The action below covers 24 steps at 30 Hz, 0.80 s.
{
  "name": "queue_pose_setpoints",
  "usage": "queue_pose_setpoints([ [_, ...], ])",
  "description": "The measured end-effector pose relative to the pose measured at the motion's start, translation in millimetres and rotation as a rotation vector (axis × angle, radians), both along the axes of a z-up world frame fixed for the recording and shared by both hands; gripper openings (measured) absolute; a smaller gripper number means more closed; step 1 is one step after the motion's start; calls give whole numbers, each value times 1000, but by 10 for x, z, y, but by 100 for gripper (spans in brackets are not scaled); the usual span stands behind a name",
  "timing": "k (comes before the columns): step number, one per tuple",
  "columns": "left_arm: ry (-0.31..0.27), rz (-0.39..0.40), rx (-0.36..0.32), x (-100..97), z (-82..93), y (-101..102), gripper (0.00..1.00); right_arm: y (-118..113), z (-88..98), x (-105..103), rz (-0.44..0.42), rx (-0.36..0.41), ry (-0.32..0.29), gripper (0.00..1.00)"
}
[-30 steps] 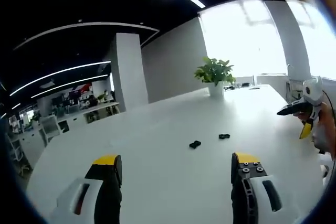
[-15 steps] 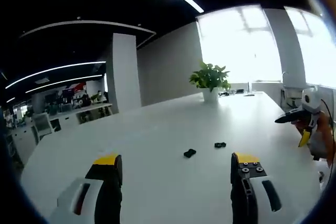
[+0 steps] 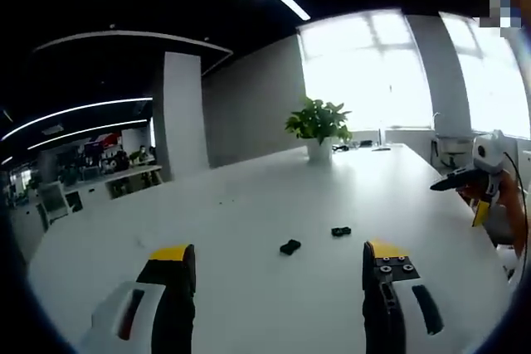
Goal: Snap the two parts of the plastic buckle together until the buckle closes and remains connected.
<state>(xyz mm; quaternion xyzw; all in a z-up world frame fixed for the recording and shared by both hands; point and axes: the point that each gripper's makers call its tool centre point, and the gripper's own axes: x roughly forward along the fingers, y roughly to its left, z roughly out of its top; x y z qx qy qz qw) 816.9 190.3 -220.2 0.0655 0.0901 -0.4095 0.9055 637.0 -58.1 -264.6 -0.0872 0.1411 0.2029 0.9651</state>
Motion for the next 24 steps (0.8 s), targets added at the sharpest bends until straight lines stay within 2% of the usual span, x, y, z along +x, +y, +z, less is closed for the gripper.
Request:
queue_pose_setpoints([
  [18, 34, -53, 40, 119, -124, -102, 84, 3, 11, -31, -4, 9, -4, 94],
  [24, 46, -114, 65, 154, -244, -232, 84, 15, -15, -56, -11, 5, 3, 94],
])
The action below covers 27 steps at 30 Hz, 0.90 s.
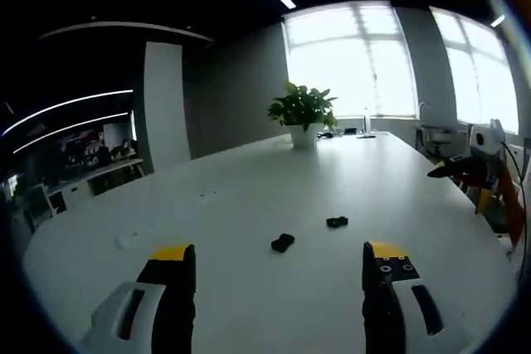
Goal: Snap the two parts of the plastic buckle together until the buckle closes and remains connected.
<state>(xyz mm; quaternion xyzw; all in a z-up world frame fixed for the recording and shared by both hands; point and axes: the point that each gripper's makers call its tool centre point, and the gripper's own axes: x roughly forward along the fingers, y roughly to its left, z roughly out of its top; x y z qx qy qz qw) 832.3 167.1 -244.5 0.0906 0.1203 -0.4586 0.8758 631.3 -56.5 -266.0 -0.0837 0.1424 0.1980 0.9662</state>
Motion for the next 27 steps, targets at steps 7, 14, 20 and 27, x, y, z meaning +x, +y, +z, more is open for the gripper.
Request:
queue_pose_setpoints([
  [7, 17, -30, -3, 75, -85, -98, 84, 7, -25, -42, -14, -2, -1, 94],
  [14, 32, -60, -11, 151, -133, -175, 80, 5, -28, -26, -17, -2, 0, 94],
  [20, 49, -70, 5, 243, -193, -195, 79, 45, 29, 12, -5, -9, -11, 94],
  [27, 75, -86, -1, 318, -241, -284, 77, 91, 35, 45, 3, 0, -10, 94],
])
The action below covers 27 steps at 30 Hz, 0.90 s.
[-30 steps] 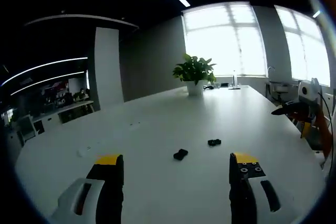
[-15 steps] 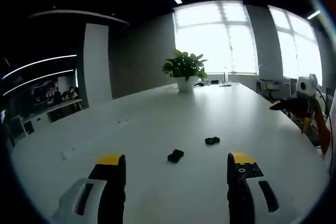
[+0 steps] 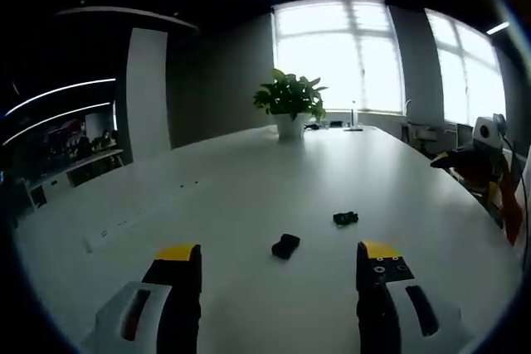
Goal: Snap the two parts of the plastic buckle together until the buckle closes and remains connected.
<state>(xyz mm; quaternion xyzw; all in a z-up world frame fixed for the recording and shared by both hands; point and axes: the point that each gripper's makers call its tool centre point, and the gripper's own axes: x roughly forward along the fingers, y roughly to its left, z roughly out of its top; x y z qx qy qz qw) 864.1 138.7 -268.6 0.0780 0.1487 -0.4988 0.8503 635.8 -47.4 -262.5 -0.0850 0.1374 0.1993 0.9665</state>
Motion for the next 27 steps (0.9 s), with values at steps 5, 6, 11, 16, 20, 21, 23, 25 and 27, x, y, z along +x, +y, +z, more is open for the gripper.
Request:
queue_pose_setpoints([
  [5, 6, -14, 26, 51, -37, -75, 76, 8, 3, 11, 2, 0, 3, 94],
  [6, 10, -16, 29, 70, -39, -88, 76, 11, 13, 13, 3, 2, 0, 94],
  [11, 14, -26, 33, 89, -62, -162, 75, 28, 34, 1, 9, 4, -7, 94],
  [16, 24, -35, 45, 95, -144, -184, 71, 24, 32, -15, 8, 3, -10, 94],
  [20, 20, -38, 64, 116, -193, -203, 69, 6, 3, -35, 3, 0, -2, 94],
  [21, 20, -39, 71, 123, -212, -210, 69, -1, -3, -38, 2, 0, -1, 94],
  [23, 25, -43, 72, 126, -234, -222, 68, -15, -12, -46, -2, 0, 1, 94],
  [25, 33, -42, 65, 132, -241, -236, 68, -32, -22, -55, -7, 1, 2, 94],
  [27, 37, -47, 61, 116, -251, -258, 66, -49, -33, -65, -12, 1, 3, 94],
])
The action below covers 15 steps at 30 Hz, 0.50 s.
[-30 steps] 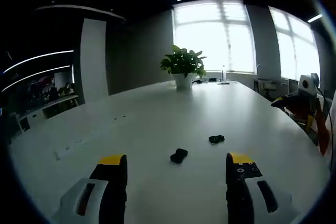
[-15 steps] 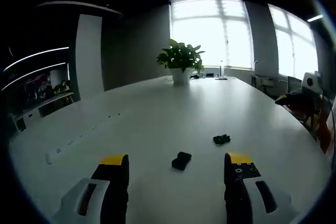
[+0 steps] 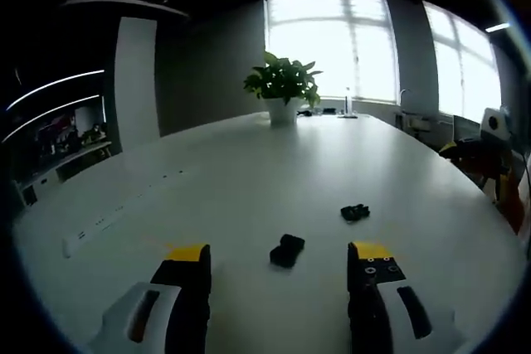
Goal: Snap the two parts of the plastic buckle together until the buckle closes and remains connected.
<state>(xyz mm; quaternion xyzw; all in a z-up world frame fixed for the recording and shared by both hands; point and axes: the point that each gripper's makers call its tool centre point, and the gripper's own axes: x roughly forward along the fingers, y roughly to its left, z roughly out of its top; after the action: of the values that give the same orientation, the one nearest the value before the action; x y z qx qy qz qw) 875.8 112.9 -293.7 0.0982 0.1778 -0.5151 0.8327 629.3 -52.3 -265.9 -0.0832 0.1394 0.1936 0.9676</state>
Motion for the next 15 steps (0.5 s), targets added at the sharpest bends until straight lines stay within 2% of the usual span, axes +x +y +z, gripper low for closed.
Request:
queue_pose_setpoints([
  [15, -8, -6, 28, -10, -54, -45, 53, -68, -39, -30, -17, 5, 9, 94],
])
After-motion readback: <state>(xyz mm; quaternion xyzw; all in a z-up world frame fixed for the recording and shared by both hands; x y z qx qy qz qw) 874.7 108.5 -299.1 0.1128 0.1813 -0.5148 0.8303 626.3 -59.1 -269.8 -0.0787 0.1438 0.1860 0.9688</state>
